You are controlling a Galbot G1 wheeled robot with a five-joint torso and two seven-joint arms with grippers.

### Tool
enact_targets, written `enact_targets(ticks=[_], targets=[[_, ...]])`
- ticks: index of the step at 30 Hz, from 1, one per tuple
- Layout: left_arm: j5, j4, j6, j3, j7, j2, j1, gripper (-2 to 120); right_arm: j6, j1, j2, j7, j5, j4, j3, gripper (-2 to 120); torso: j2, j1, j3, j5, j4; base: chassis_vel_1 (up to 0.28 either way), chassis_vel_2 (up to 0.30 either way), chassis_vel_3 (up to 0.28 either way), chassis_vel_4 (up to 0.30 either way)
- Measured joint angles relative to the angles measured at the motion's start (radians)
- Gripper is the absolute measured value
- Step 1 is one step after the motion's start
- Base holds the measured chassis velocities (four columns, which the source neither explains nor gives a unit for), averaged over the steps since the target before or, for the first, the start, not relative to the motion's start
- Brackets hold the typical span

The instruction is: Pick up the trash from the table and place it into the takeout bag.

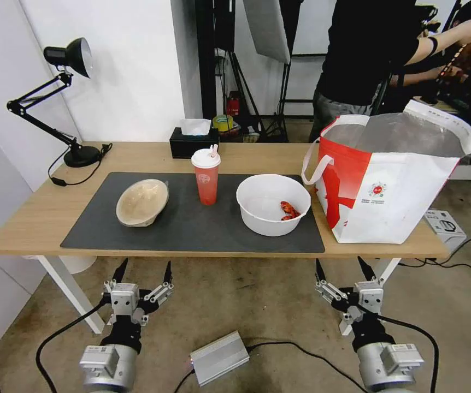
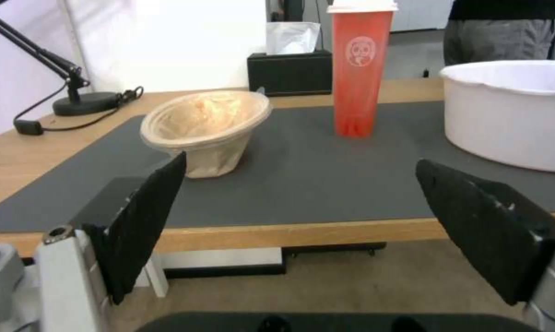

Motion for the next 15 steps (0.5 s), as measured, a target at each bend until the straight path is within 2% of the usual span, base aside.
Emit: enact_targets(ticks=[15], targets=[[0.0,0.0,0.0,0.0,0.0,0.0,0.0,100,0.0,0.0,0.0,0.0,0.0,0.0,0.0,95,0.0,0.0,0.0,0.0,0.0,0.0,0.0,0.0,0.0]])
